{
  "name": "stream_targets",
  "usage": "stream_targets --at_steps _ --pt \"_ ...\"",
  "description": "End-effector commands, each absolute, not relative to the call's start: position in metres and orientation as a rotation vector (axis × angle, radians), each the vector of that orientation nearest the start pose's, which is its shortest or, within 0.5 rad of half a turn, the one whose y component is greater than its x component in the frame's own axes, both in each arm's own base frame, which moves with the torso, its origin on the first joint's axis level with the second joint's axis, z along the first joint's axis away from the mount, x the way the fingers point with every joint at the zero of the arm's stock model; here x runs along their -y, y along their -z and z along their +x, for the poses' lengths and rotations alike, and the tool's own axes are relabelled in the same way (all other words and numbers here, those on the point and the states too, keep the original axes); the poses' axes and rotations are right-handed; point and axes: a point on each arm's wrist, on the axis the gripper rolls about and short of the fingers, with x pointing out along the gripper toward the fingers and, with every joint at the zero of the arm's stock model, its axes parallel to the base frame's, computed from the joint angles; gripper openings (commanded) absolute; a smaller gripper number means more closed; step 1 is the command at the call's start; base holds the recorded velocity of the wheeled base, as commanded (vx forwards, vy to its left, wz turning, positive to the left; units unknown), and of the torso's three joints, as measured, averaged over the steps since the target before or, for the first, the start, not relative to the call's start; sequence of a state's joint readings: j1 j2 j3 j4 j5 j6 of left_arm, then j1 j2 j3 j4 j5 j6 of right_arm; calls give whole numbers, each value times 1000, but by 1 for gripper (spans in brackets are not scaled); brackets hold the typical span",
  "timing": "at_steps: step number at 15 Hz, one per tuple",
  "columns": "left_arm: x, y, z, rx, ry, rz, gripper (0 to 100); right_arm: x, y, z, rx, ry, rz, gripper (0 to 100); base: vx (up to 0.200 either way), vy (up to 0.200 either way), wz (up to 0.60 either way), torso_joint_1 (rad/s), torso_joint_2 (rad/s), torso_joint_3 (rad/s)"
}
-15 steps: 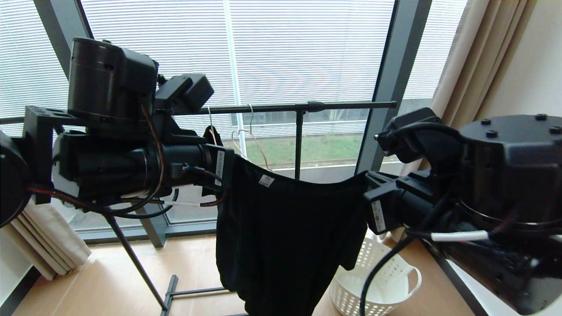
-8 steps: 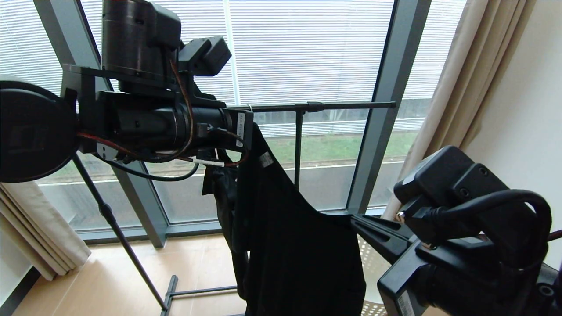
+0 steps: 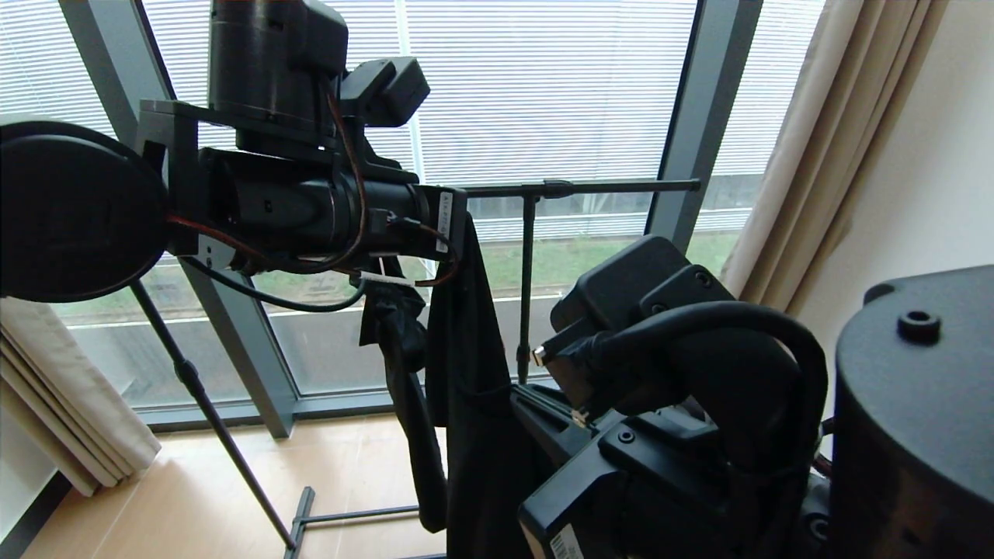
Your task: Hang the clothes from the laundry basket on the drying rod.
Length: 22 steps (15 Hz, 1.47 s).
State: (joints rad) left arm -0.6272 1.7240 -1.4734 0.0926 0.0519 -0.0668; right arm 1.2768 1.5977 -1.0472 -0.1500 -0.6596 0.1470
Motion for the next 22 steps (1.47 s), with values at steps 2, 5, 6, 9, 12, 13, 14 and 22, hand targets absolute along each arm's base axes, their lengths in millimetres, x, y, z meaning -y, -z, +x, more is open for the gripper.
stream_targets --at_steps 2,5,6,9,12,13,14,22 --pt "197 -291 266 -349 571 54 0 -270 -231 104 -299 -577 -177 0 0 0 0 0 0 0" --pt "196 -290 264 -357 571 57 0 -242 -235 119 -301 -495 -152 0 0 0 0 0 0 0" --pt "190 -292 259 -366 564 60 0 -226 -236 131 -313 -429 -153 0 0 0 0 0 0 0" --pt "171 -298 238 -437 558 135 0 -200 -241 168 -339 -284 -134 0 0 0 0 0 0 0" --pt "164 -281 223 -517 562 185 0 -219 -252 197 -318 -282 -94 0 0 0 0 0 0 0" --pt "164 -275 218 -532 576 214 0 -230 -254 205 -309 -285 -88 0 0 0 0 0 0 0" --pt "164 -266 215 -558 583 237 0 -243 -256 216 -300 -286 -79 0 0 0 0 0 0 0" --pt "209 -243 173 -648 773 248 0 -309 -255 271 -243 -294 -39 0 0 0 0 0 0 0"
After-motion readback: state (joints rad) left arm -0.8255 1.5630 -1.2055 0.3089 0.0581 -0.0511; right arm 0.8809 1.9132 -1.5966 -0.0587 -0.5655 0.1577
